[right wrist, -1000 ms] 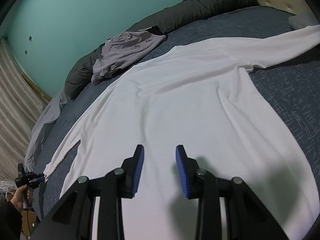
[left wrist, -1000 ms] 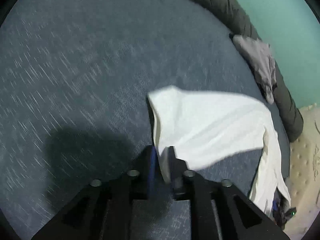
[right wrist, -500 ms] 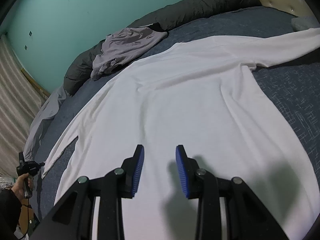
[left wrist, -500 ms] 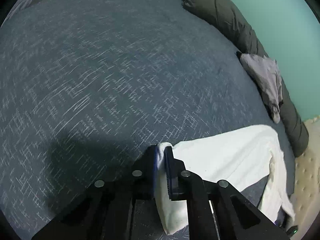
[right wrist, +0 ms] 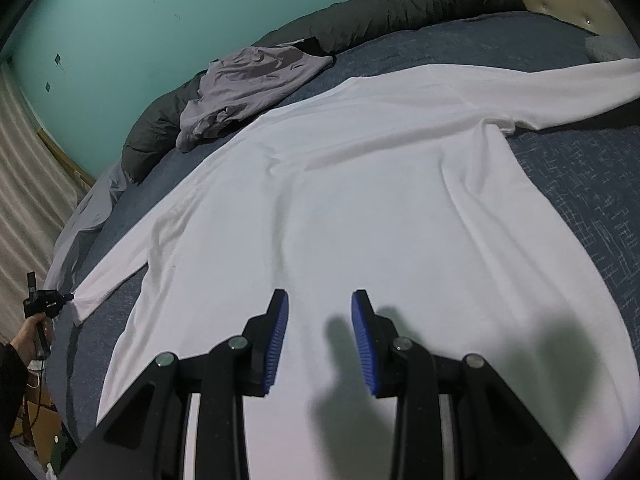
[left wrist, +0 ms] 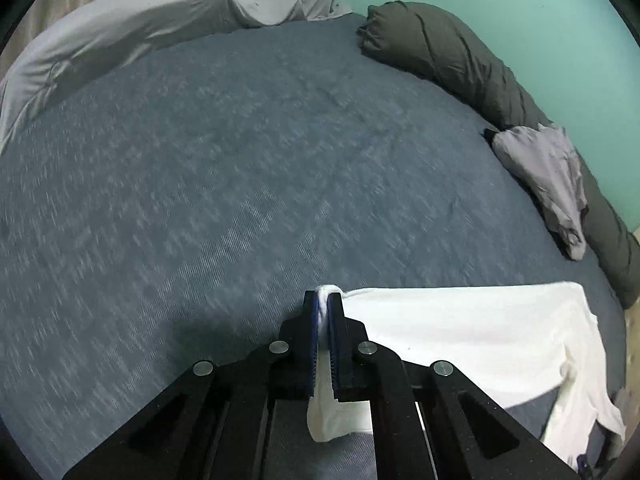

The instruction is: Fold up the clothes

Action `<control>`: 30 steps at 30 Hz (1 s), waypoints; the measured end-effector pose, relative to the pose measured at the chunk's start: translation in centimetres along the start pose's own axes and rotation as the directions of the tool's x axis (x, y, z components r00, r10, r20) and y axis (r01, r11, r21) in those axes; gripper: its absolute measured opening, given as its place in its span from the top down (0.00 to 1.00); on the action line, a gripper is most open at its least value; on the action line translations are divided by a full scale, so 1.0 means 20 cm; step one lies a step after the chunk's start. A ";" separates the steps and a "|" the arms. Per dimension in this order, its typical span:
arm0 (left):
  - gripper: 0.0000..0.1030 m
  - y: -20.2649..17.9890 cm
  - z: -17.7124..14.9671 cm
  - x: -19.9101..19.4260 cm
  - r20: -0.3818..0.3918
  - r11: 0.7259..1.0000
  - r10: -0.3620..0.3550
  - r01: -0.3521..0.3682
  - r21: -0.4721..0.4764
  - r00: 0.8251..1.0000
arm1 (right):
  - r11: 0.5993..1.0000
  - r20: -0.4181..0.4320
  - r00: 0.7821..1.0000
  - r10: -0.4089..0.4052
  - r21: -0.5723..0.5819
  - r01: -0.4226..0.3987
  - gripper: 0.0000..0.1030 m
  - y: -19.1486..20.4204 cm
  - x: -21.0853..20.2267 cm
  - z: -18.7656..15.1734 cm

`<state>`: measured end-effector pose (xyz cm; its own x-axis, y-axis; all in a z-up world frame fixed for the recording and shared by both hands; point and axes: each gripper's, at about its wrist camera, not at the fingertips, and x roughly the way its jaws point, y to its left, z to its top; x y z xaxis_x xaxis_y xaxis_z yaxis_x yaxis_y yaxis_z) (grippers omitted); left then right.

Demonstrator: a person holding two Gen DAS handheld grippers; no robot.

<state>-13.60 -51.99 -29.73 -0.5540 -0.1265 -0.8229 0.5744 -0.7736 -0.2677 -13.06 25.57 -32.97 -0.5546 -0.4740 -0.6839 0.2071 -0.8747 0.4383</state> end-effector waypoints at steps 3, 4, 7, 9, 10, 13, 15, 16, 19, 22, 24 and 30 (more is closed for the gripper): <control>0.95 0.04 0.06 0.05 0.001 1.000 0.030 -0.030 0.005 1.000 | 1.000 -0.011 1.000 -0.009 -0.014 0.009 0.69 0.01 0.01 -0.01; 0.95 0.04 0.08 0.07 0.001 0.999 0.039 -0.039 0.010 0.999 | 1.000 -0.014 1.000 -0.011 -0.017 0.010 0.69 0.02 0.02 -0.01; 0.95 0.04 0.11 0.12 0.002 0.997 0.068 -0.068 0.033 0.998 | 1.000 -0.016 1.000 -0.008 -0.013 0.008 0.69 0.02 0.02 -0.02; 0.95 0.02 0.14 0.13 0.005 0.996 0.082 -0.082 0.046 0.997 | 1.000 -0.013 1.000 -0.004 -0.016 0.004 0.69 0.03 0.01 -0.02; 0.95 0.01 0.15 0.14 0.004 0.995 0.088 -0.088 0.048 0.996 | 1.000 -0.013 1.000 -0.005 -0.022 0.005 0.69 0.03 0.02 -0.02; 0.95 0.01 0.17 0.17 -0.009 0.993 0.106 -0.105 0.044 0.994 | 0.999 -0.022 1.000 -0.003 -0.033 0.003 0.69 0.05 0.03 -0.03; 0.92 0.02 0.17 0.17 -0.019 0.991 0.131 -0.130 0.041 0.991 | 1.000 -0.025 1.000 0.001 -0.022 -0.002 0.69 0.04 0.03 -0.03; 0.92 0.04 0.16 0.13 -0.010 0.990 0.140 -0.140 0.036 0.990 | 1.000 -0.025 1.000 0.003 -0.017 -0.004 0.69 0.04 0.03 -0.03; 0.91 0.08 0.14 0.00 0.030 0.986 0.167 -0.168 0.017 0.985 | 1.000 -0.024 1.000 0.014 -0.002 -0.014 0.69 0.03 0.02 -0.02; 0.90 -0.01 0.06 -0.09 0.022 0.995 0.079 -0.080 0.056 0.997 | 1.000 -0.022 1.000 0.020 0.006 -0.020 0.69 0.02 -0.01 0.00; 0.83 -0.15 -0.04 -0.12 -0.014 0.994 -0.004 0.006 0.109 1.000 | 1.000 -0.021 1.000 0.012 0.013 -0.011 0.69 0.00 -0.05 0.03; 0.82 -0.62 -0.58 -0.21 -0.228 0.931 -0.194 0.253 0.265 0.954 | 0.998 -0.046 0.998 -0.052 0.037 0.054 0.59 -0.15 -0.28 0.17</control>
<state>-11.46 -34.77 -28.78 -0.5023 0.1711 -0.8476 0.2348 -0.9164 -0.3241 -13.28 31.14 -28.49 -0.5266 -0.4321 -0.7321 0.1474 -0.8946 0.4220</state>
